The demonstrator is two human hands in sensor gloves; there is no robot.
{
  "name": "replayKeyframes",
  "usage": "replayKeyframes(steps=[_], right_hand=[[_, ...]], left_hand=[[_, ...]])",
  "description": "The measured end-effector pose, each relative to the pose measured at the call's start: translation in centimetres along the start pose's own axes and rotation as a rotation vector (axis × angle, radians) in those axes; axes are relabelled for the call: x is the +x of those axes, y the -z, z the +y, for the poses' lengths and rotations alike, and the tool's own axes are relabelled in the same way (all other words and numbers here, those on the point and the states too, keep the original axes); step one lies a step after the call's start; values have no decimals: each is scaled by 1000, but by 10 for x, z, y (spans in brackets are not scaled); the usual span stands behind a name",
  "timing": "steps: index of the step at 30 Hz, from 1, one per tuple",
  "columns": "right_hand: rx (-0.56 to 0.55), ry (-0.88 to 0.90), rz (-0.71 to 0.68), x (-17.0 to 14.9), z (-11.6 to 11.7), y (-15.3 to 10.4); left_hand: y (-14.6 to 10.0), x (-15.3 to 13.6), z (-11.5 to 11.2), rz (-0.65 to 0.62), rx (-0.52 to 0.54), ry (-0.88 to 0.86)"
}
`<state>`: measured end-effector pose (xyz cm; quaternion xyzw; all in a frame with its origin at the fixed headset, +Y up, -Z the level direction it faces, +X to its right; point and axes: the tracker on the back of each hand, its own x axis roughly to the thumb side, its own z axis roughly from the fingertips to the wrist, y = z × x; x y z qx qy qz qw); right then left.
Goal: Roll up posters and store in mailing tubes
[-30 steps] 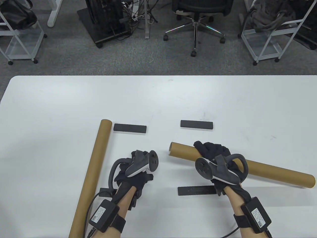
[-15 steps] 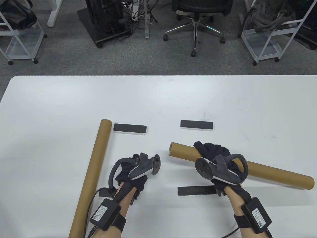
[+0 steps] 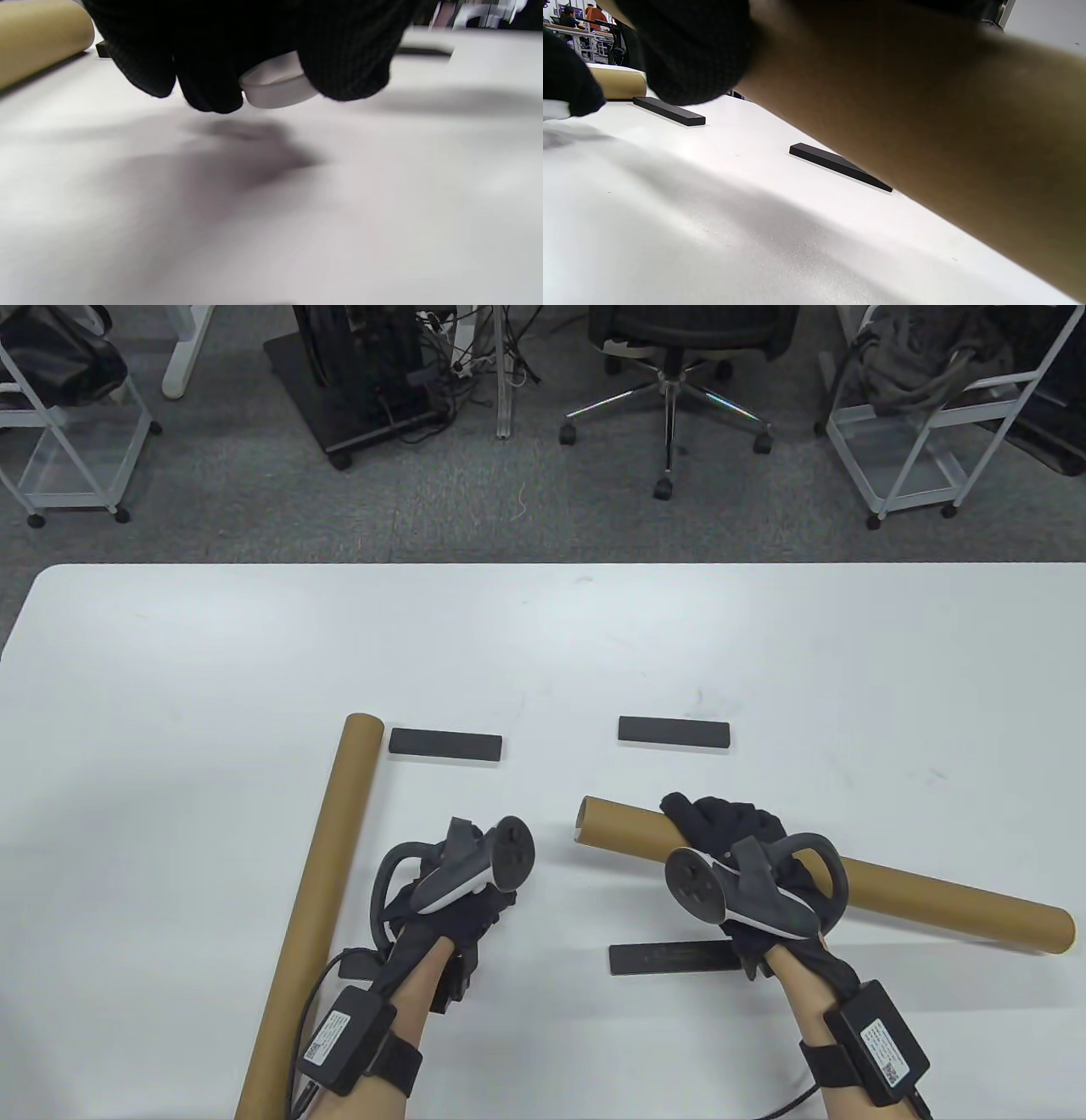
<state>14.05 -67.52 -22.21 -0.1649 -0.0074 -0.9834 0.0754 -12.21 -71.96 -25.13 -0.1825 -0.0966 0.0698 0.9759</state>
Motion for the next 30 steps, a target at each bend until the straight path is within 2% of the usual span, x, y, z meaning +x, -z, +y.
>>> replayKeyframes(steps=[5, 9, 12, 16, 22, 28, 30], right_hand=[[8, -13, -8, 3, 1, 1], [6, -18, -16, 6, 1, 0], [8, -35, -26, 11, 0, 0], [11, -48, -42, 17, 1, 1], [10, -38, -51, 19, 0, 1], [21, -49, -55, 20, 3, 2], [15, -55, -56, 21, 2, 2]], left_hand=[[-3, -19, 11, -16, 83, -424], [-2, -29, 9, -35, 61, -770], [2, -30, 7, -94, -8, -913], [2, -25, 6, -134, -30, -1002], [-1, -13, 8, -195, -40, -998], [-1, -8, 7, -173, 4, -966], [-3, -8, 8, -147, 76, -927]])
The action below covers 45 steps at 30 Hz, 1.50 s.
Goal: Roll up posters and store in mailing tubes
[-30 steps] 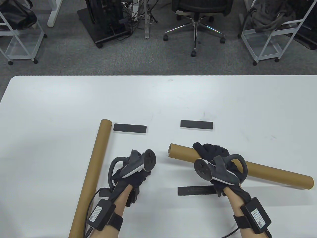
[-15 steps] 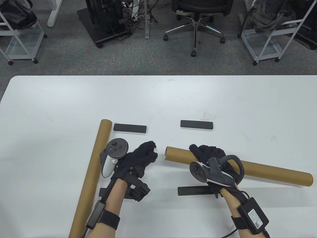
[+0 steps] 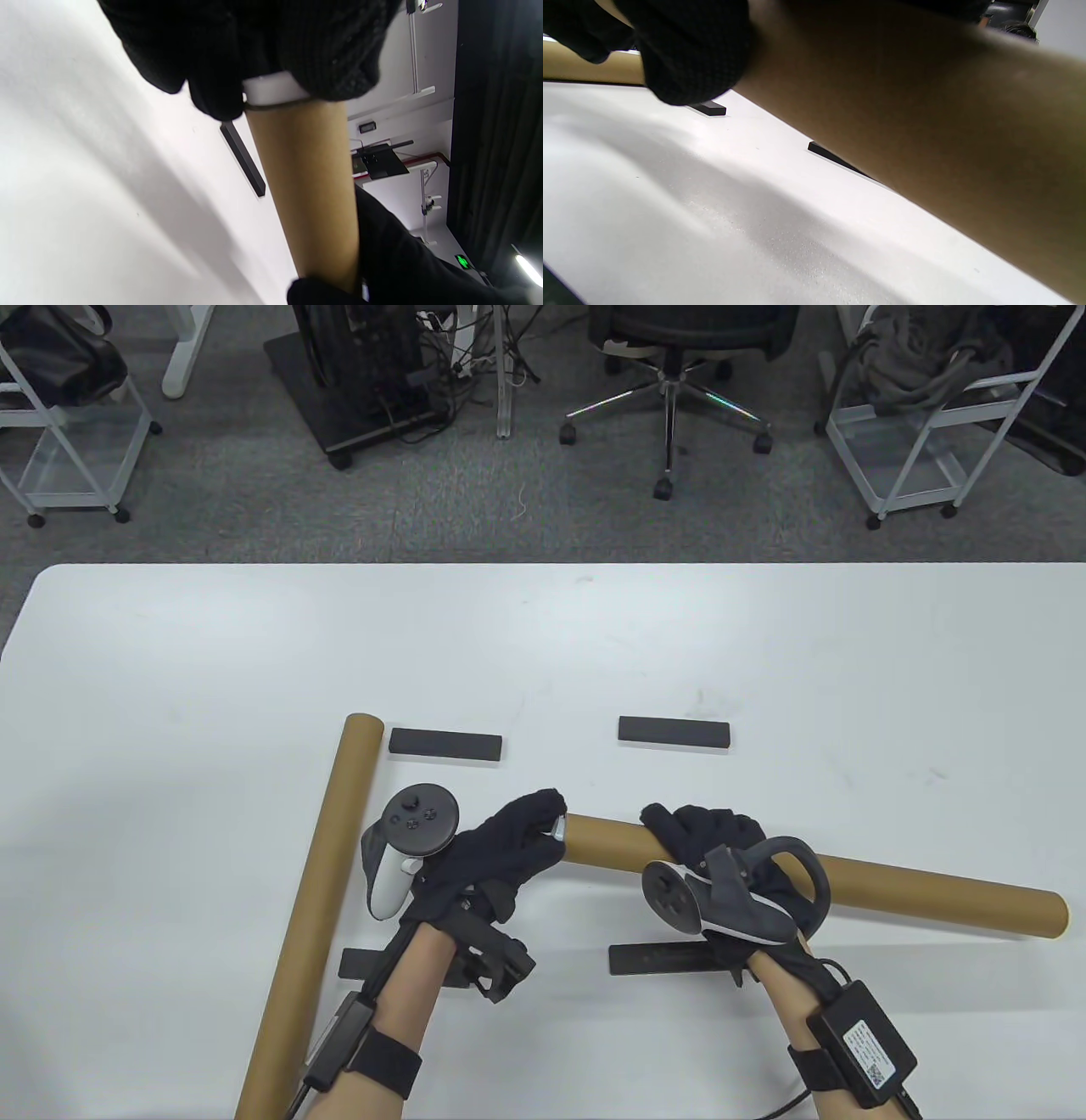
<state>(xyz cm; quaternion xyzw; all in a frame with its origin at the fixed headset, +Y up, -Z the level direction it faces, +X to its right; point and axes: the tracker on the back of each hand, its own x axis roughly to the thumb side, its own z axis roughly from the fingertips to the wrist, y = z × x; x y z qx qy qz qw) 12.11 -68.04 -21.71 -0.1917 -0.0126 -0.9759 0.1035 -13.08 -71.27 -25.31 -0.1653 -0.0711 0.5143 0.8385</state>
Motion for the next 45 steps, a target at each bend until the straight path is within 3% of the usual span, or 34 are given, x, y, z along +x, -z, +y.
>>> replayKeyframes(steps=[6, 9, 10, 14, 19, 23, 32, 36, 39, 41, 45], right_hand=[[-21, -9, 8, 1, -1, 1], [-40, -16, 19, 1, -3, 2], [-44, -15, 16, 2, -4, 2], [-52, -54, 38, 1, -8, -2], [-41, -3, 42, -5, -7, -4], [-19, 19, 54, -9, -2, -2], [-14, 20, 63, -12, -2, -5], [1, 26, 49, -6, -1, -2], [15, 25, 60, -6, 0, 1], [34, 32, 73, -9, 2, 3], [81, 49, 127, -19, 8, 6]], left_hand=[[-6, 11, -5, -20, 143, 79], [-7, 22, -19, -93, 46, 106], [-7, 27, -29, -137, -95, 121], [-9, 28, -38, -161, -105, 141], [-6, 20, -21, -175, -149, 57], [-7, 14, -2, -147, -110, 85], [-12, 0, 35, -49, 108, 581], [-9, -8, 36, -14, 145, 586], [-11, -4, 31, 3, 263, 961], [-10, -3, 25, 42, 288, 1167], [-7, -2, 20, 75, 273, 1166]])
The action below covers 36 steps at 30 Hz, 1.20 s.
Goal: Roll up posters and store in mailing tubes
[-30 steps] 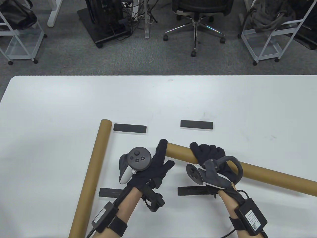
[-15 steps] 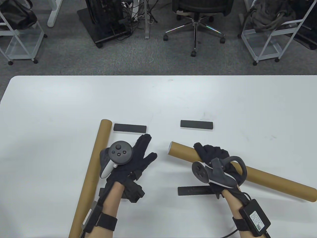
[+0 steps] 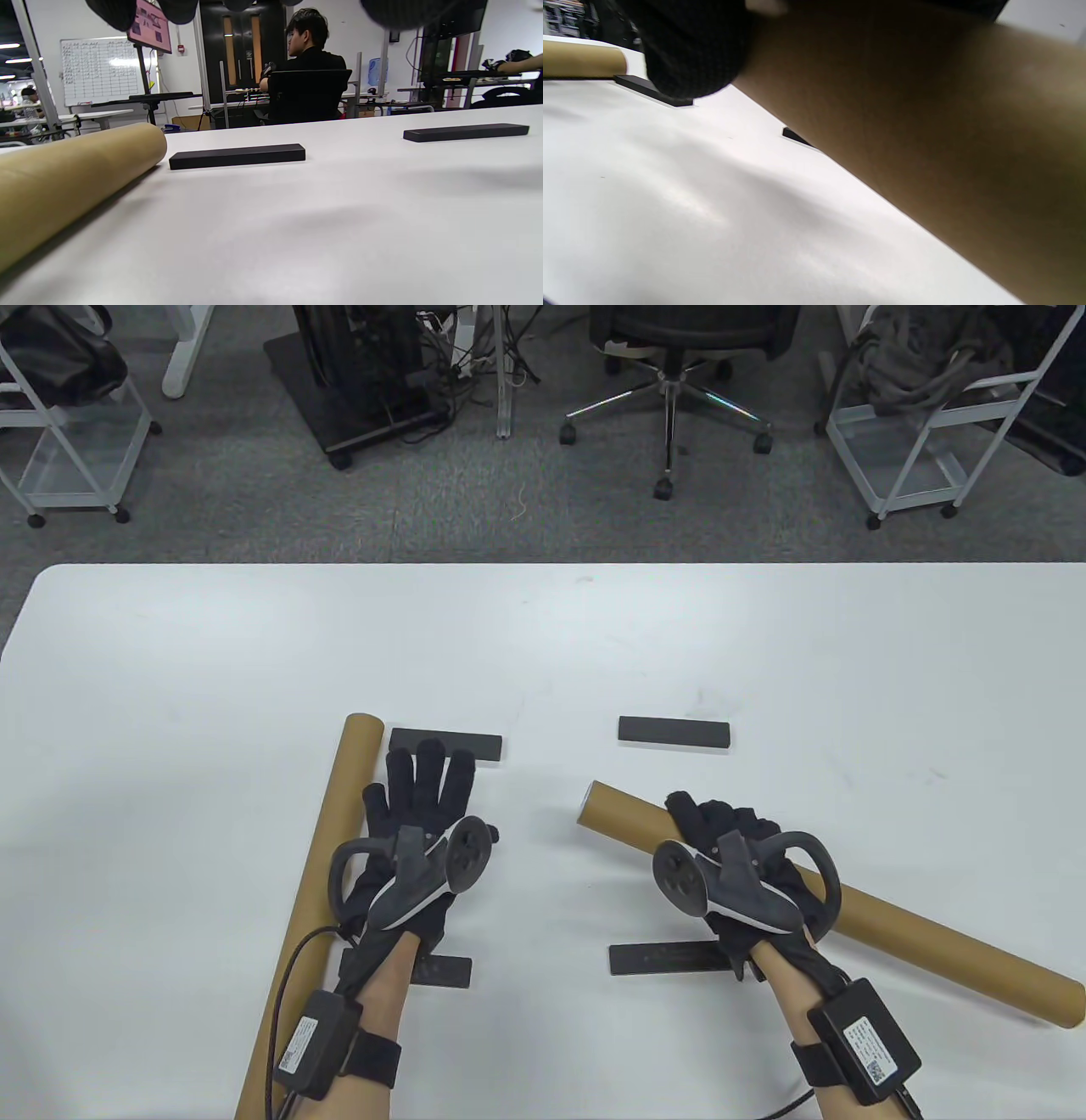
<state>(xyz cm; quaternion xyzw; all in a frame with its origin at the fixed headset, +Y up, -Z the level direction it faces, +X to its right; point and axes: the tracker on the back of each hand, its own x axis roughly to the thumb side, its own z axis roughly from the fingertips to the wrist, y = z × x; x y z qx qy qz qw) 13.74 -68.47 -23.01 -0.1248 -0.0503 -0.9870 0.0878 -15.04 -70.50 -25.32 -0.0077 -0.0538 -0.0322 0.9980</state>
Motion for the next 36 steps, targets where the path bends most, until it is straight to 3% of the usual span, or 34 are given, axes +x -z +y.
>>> replayKeyframes(steps=[5, 11, 18, 36], right_hand=[[92, 75, 121, -31, 3, 10], [187, 178, 310, -79, 6, 17], [281, 278, 496, -121, 27, 18], [434, 185, 554, -128, 83, 26]], left_hand=[[1, 2, -1, -10, -7, 63], [-1, -1, 1, -6, -21, -32], [-2, 2, 5, -22, -19, -62], [-1, 1, 6, -28, -34, -77]])
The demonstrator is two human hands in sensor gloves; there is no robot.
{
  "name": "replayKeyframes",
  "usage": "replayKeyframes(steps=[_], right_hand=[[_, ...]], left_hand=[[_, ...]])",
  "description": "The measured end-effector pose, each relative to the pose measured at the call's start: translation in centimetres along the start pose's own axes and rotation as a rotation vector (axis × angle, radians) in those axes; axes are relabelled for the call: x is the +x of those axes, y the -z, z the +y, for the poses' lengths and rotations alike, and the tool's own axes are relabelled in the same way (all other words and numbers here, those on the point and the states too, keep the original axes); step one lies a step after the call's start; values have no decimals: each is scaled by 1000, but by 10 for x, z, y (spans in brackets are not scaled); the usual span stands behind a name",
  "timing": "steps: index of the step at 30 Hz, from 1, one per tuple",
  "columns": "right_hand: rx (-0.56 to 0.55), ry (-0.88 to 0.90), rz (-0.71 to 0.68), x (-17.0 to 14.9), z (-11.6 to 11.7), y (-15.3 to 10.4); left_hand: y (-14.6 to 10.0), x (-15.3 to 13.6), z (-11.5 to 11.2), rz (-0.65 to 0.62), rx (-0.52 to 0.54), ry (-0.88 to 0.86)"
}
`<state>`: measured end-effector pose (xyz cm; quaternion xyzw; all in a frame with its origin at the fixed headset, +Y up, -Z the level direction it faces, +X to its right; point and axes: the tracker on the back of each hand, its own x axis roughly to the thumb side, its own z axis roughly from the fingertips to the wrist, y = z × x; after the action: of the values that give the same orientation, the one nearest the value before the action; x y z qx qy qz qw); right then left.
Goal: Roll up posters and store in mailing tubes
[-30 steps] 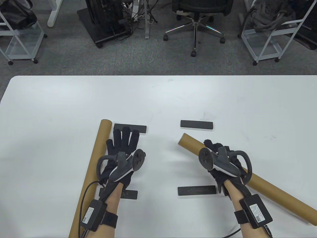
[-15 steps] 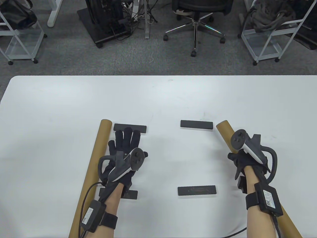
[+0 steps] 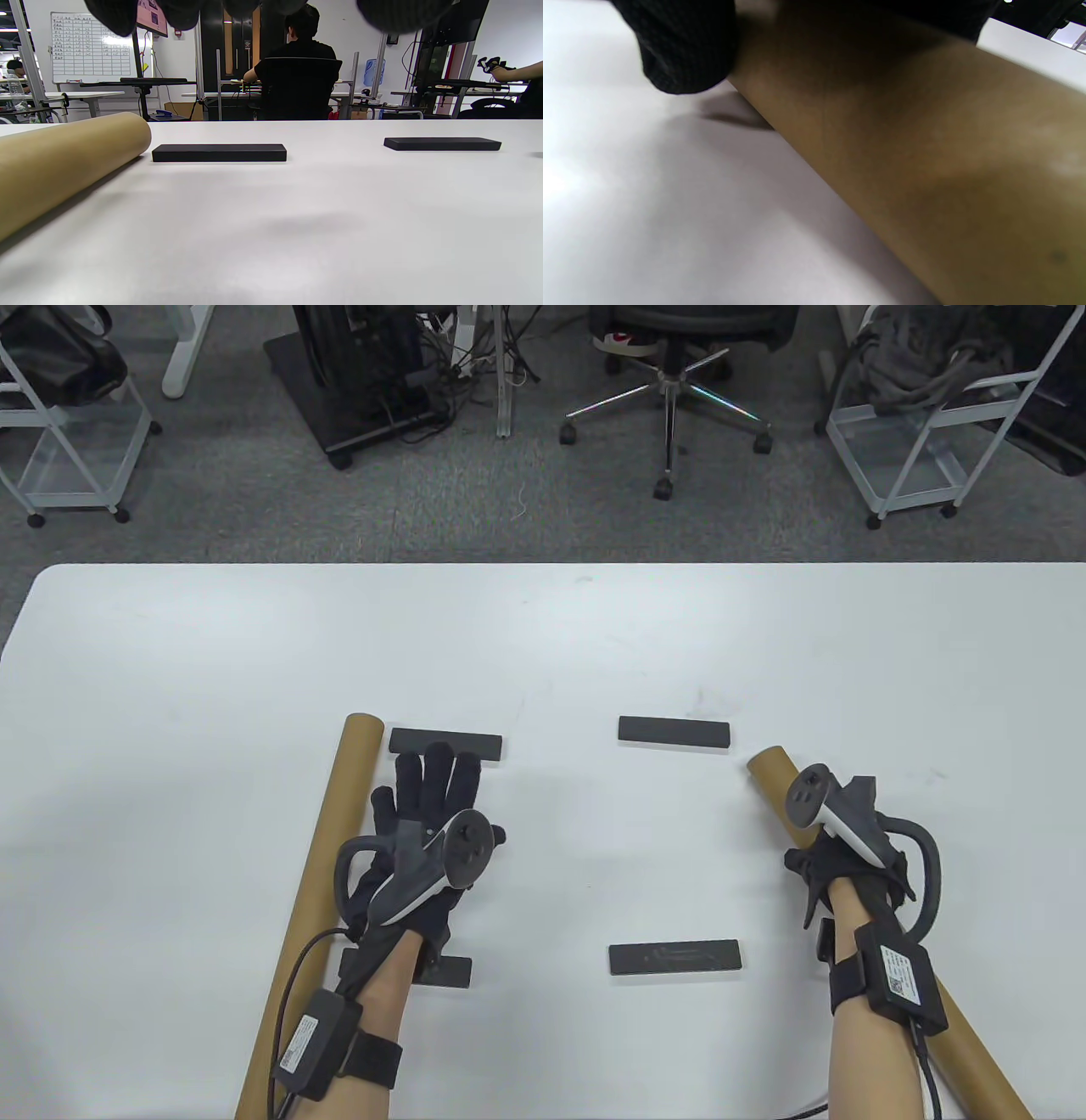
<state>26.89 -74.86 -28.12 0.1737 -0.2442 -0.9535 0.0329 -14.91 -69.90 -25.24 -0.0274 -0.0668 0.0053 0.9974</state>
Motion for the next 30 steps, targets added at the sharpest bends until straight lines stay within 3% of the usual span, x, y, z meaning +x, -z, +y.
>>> replayKeyframes(steps=[7, 13, 18, 24, 26, 28, 29, 30], right_hand=[[0, -10, 10, 2, -5, -5], [-48, 48, -23, 3, -37, -23], [-175, 108, -154, 15, -55, -44], [-373, 102, -352, 37, -45, -73], [-478, 185, -451, 40, -30, -77], [-449, 196, -481, 41, -22, -77], [-370, 173, -485, 41, -21, -76], [-383, 176, -470, 40, -19, -78]], left_hand=[[1, -2, 0, 7, -11, -18], [0, -1, 1, -3, 0, 20], [-1, 2, 3, -13, 9, 32], [-3, 3, 2, -27, 39, 52], [-5, 3, 3, -31, 56, 54], [-5, 3, 3, -32, 60, 58], [-5, 4, 4, -31, 61, 72], [-5, 3, 4, -29, 62, 82]])
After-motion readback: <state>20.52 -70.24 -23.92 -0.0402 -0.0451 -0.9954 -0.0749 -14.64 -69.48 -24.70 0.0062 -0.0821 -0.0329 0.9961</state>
